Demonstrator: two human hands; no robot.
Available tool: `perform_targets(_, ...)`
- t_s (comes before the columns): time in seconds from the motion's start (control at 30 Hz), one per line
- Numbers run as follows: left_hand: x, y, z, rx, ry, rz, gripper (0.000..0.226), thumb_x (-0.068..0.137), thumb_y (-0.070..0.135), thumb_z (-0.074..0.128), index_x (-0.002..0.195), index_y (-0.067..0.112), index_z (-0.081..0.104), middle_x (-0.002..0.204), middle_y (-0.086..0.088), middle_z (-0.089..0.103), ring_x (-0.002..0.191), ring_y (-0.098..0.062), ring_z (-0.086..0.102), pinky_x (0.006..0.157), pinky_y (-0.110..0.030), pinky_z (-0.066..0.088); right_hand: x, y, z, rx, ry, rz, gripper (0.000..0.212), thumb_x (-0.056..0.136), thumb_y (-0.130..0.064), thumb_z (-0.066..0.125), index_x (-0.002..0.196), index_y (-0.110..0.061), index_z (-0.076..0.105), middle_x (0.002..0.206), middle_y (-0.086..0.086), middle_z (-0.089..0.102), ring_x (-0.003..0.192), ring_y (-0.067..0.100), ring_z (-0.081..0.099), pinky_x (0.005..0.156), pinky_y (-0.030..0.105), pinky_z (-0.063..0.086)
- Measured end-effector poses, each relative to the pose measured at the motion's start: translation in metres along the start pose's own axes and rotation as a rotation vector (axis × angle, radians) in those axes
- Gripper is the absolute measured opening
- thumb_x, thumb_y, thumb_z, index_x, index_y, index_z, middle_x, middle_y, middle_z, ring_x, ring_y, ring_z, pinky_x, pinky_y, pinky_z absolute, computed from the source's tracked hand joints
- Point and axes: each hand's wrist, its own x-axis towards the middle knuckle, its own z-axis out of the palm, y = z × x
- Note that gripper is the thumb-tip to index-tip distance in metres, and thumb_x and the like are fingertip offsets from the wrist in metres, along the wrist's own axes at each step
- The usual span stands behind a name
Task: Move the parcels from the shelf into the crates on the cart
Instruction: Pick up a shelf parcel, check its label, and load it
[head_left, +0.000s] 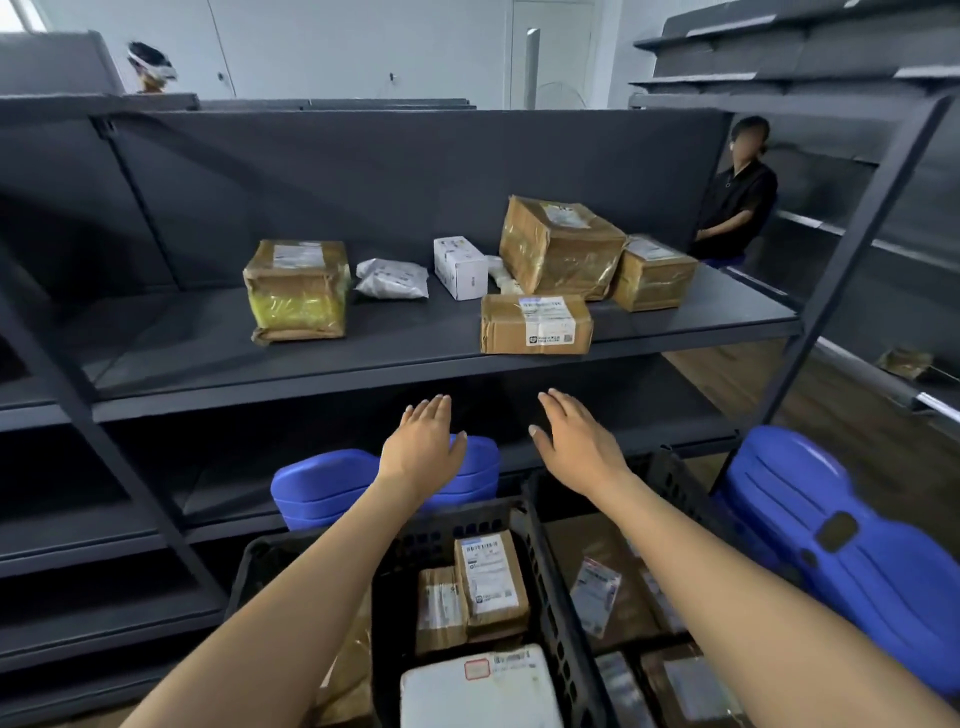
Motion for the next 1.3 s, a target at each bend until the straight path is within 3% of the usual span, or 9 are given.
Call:
perform_targets(0.23, 0.045, 0.049, -0.007, -0.031, 0.104, -0.143, 0.060, 0.100, 0.036, 0.042, 0.150, 0.006, 0.028, 0.154, -0.009, 0.034, 0.144, -0.027, 0.027, 0.113, -0.039, 0.029, 0.051, 0.063, -0.048, 0.058, 0.068, -0.025, 0.057, 0.101, -0.040, 0.037, 0.149, -0.011, 0.027, 0.156, 0.007, 0.027, 0.144, 0.021, 0.023, 0.107, 0.038, 0.037)
perform_targets(0.4, 0.077, 0.074, -0.012, -0.095, 0.191, -0.263, 0.055, 0.098, 0.036, 0.044, 0.144, 0.007, 0.036, 0.147, -0.010, 0.044, 0.136, -0.030, 0.039, 0.100, -0.043, 0.043, 0.093, 0.103, -0.071, 0.077, 0.061, -0.065, 0.056, 0.101, -0.041, 0.037, 0.147, -0.010, 0.032, 0.152, 0.007, 0.034, 0.140, 0.022, 0.029, 0.103, 0.039, 0.039)
perform_targets(0.57, 0.105, 0.084, -0.014, -0.097, 0.197, -0.343, 0.051, 0.098, 0.036, 0.045, 0.140, 0.007, 0.040, 0.143, -0.011, 0.048, 0.132, -0.033, 0.042, 0.096, -0.041, 0.043, 0.128, 0.118, -0.071, 0.156, -0.004, 0.000, 0.060, 0.100, -0.047, 0.035, 0.146, -0.009, 0.034, 0.150, 0.008, 0.038, 0.138, 0.026, 0.034, 0.101, 0.042, 0.040)
perform_targets(0.67, 0.128, 0.084, -0.015, -0.135, 0.165, -0.379, 0.054, 0.097, 0.038, 0.045, 0.142, 0.007, 0.039, 0.145, -0.013, 0.046, 0.132, -0.034, 0.043, 0.099, -0.042, 0.040, 0.149, 0.122, -0.066, 0.167, -0.014, 0.004, 0.056, 0.099, -0.048, 0.035, 0.137, -0.007, 0.044, 0.138, 0.011, 0.049, 0.127, 0.029, 0.044, 0.089, 0.041, 0.045)
perform_targets(0.77, 0.153, 0.080, -0.013, -0.169, 0.170, -0.407, 0.042, 0.096, 0.037, 0.045, 0.123, 0.005, 0.049, 0.128, -0.016, 0.057, 0.116, -0.036, 0.052, 0.083, -0.039, 0.042, 0.167, 0.123, -0.057, 0.216, -0.031, 0.039, 0.054, 0.098, -0.050, 0.035, 0.129, -0.007, 0.049, 0.130, 0.011, 0.054, 0.121, 0.029, 0.048, 0.086, 0.041, 0.046)
perform_targets(0.87, 0.176, 0.072, -0.008, -0.217, 0.173, -0.432, 0.041, 0.097, 0.037, 0.044, 0.119, 0.003, 0.051, 0.122, -0.018, 0.060, 0.111, -0.036, 0.055, 0.075, -0.035, 0.038, 0.184, 0.124, -0.047, 0.244, -0.059, 0.064, 0.055, 0.097, -0.052, 0.035, 0.128, -0.008, 0.050, 0.129, 0.010, 0.054, 0.121, 0.028, 0.048, 0.089, 0.041, 0.046)
perform_targets(1.0, 0.201, 0.060, 0.003, -0.300, 0.131, -0.469, 0.047, 0.097, 0.040, 0.044, 0.126, 0.004, 0.052, 0.122, -0.018, 0.062, 0.113, -0.035, 0.056, 0.081, -0.035, 0.041, 0.195, 0.127, -0.035, 0.343, -0.096, 0.155, 0.059, 0.093, -0.058, 0.036, 0.126, -0.013, 0.054, 0.125, 0.007, 0.058, 0.117, 0.027, 0.053, 0.089, 0.040, 0.048)
perform_targets(1.2, 0.212, 0.058, 0.020, -0.484, 0.164, -0.556, 0.044, 0.096, 0.042, 0.044, 0.117, 0.006, 0.057, 0.114, -0.015, 0.065, 0.106, -0.034, 0.058, 0.074, -0.030, 0.037, 0.194, 0.127, -0.027, 0.500, -0.089, 0.158, 0.051, 0.093, -0.059, 0.036, 0.112, -0.020, 0.064, 0.109, 0.000, 0.067, 0.089, 0.016, 0.059, 0.071, 0.031, 0.045)
perform_targets(1.3, 0.210, 0.064, 0.024, -0.568, 0.212, -0.570, 0.040, 0.095, 0.041, 0.046, 0.114, 0.008, 0.057, 0.109, -0.010, 0.064, 0.099, -0.029, 0.058, 0.073, -0.030, 0.036, 0.192, 0.126, -0.028, 0.493, -0.082, 0.155, 0.048, 0.092, -0.057, 0.038, 0.112, -0.021, 0.062, 0.110, 0.000, 0.066, 0.093, 0.018, 0.061, 0.069, 0.029, 0.042)
